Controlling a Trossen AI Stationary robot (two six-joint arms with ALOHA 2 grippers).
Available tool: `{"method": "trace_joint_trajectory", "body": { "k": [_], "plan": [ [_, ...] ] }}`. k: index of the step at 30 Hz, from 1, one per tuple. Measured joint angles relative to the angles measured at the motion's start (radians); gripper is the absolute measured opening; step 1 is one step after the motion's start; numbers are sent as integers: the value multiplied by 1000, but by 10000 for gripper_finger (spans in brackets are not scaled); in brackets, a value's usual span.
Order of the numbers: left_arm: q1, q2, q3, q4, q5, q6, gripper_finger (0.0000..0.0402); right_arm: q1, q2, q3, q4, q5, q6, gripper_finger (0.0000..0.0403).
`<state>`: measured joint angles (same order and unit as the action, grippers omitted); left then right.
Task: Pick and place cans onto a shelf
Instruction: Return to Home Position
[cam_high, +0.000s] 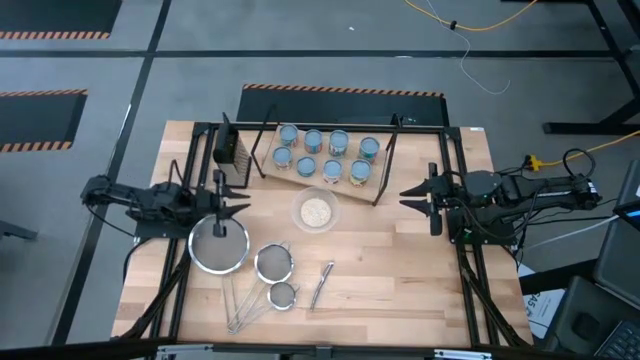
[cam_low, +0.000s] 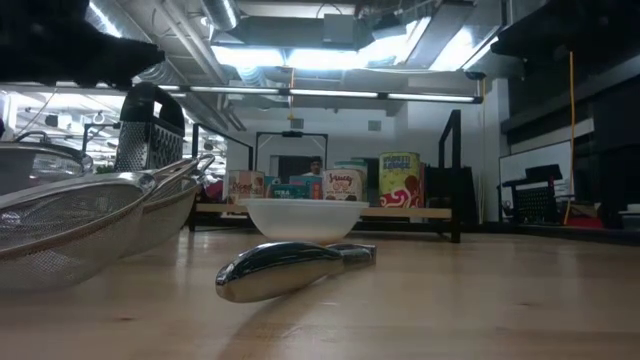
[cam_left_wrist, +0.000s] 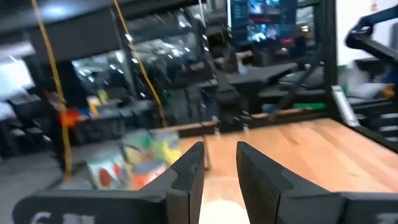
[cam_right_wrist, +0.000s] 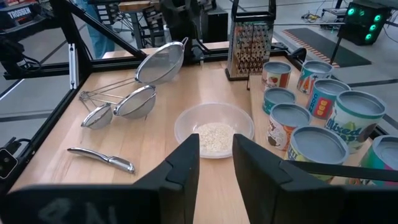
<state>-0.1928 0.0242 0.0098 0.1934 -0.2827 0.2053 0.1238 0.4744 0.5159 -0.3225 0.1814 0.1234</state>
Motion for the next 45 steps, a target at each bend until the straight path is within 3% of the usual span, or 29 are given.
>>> {"method": "trace_joint_trajectory", "body": {
  "k": [9,15,26,32,45],
  "plan": [
    [115,-21,6,63,-67,151,86,0,0,0,13,0,-4,101],
    [183,-21,6,-31,-32,65,86,0,-18,0,33,-33,-29,101],
    [199,-22,6,-173,105,-124,86,0,-204,-3,-59,-71,-126,101],
    [199,-20,6,-181,148,-184,86,0,-285,-158,92,-77,-155,101],
    [199,-20,6,-181,136,-117,86,0,-395,-434,376,-77,-185,101]
  ]
}}
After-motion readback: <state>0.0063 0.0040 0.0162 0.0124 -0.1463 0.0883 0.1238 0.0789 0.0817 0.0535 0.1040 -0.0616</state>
